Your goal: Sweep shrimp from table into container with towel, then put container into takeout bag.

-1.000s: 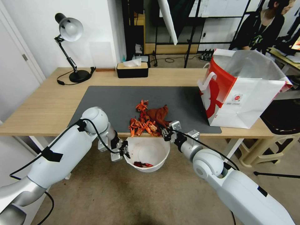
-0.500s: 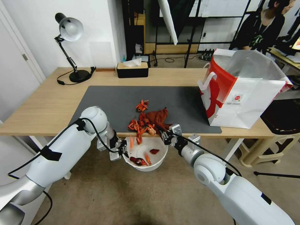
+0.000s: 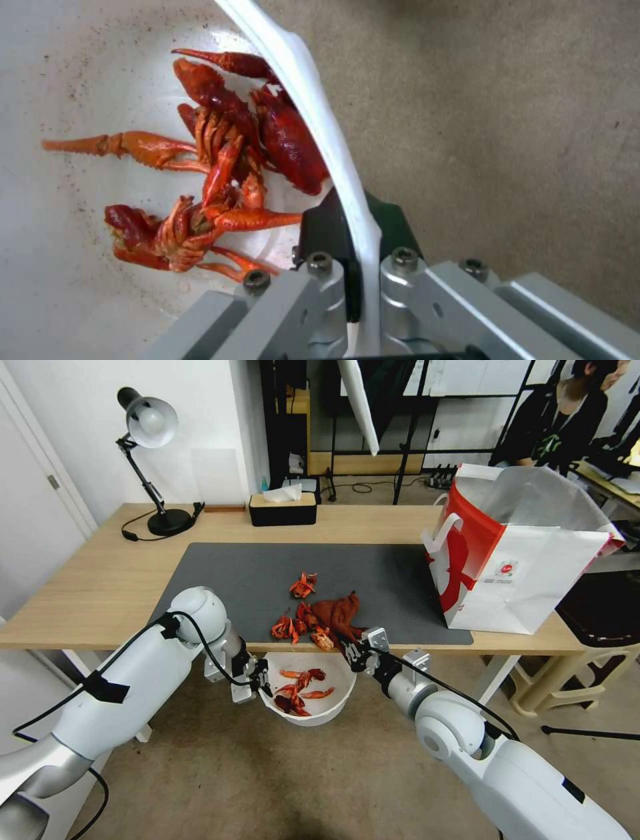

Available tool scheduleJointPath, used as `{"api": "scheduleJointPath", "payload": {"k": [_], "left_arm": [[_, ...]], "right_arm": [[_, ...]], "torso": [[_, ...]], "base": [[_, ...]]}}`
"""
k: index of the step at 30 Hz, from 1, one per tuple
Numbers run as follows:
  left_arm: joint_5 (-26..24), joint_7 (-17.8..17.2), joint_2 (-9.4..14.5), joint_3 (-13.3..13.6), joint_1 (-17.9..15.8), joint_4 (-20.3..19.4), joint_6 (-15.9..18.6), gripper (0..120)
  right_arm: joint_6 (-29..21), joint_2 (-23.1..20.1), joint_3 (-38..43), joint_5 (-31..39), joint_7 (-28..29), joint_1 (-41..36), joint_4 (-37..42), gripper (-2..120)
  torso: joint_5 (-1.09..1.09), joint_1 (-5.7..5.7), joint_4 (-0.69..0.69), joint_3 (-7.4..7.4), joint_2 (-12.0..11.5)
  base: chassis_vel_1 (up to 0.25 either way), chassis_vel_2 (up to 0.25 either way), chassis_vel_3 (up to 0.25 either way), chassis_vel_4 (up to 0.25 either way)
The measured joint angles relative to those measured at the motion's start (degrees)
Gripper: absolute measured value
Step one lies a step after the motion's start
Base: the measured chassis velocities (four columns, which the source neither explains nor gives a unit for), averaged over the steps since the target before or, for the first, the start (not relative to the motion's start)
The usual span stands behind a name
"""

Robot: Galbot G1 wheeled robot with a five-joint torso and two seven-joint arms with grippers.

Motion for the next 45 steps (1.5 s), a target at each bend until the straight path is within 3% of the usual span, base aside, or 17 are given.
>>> {"api": "scheduleJointPath", "payload": {"k": [34,45], "left_arm": [[-0.2,0.0,0.0,-0.7,0.2,0.1,0.0,0],[-0.3,0.0,0.0,-0.8,0.2,0.4,0.0,0]], "right_arm": [[0.1,-8.1,4.3,0.4,-2.0,-7.9,11.3,2],[2.2,-9.3,10.9,4.3,-2.0,-6.5,15.0,2]], "torso": [[0.0,0.0,0.0,0.0,0.0],[-0.01,0.0,0.0,-0.01,0.0]], "base": [[0.0,0.0,0.0,0.0],[0.0,0.0,0.0,0.0]]}}
